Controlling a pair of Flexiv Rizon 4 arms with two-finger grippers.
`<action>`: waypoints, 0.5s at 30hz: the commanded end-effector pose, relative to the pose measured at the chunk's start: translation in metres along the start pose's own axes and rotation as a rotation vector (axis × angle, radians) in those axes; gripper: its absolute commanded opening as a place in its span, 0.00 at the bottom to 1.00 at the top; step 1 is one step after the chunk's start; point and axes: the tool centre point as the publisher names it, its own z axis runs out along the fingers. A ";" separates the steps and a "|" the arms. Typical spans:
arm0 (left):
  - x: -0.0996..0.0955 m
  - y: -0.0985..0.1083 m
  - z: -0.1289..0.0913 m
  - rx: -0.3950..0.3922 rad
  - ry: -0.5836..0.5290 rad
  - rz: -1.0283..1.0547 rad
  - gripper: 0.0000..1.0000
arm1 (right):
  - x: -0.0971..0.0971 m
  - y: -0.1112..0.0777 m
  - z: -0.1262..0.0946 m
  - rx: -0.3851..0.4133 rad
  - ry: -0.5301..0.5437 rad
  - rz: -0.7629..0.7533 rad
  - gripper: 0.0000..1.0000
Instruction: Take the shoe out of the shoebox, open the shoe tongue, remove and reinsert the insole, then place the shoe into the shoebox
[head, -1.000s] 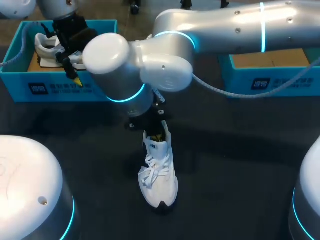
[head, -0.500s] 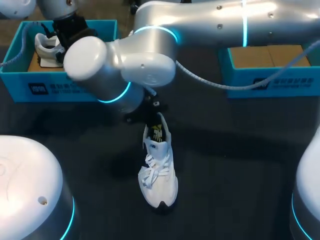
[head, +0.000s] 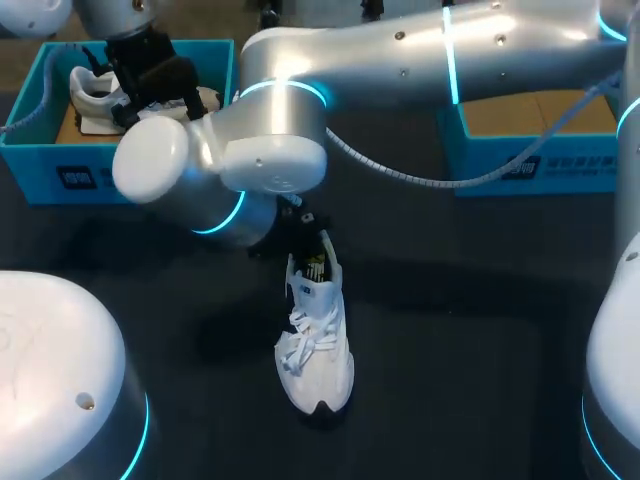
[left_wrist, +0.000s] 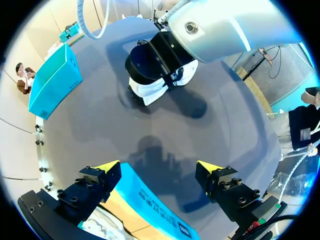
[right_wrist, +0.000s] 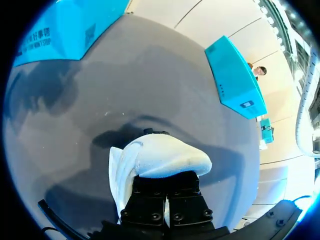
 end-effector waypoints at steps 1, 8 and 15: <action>0.000 0.000 -0.001 -0.003 0.001 0.000 1.00 | 0.006 -0.011 0.002 -0.016 -0.033 0.041 0.00; 0.000 0.000 -0.001 -0.003 0.001 0.000 1.00 | 0.003 -0.020 -0.007 -0.030 -0.078 0.041 0.00; 0.000 0.000 -0.001 -0.003 0.001 0.000 1.00 | -0.004 -0.023 -0.006 -0.029 -0.114 0.026 0.00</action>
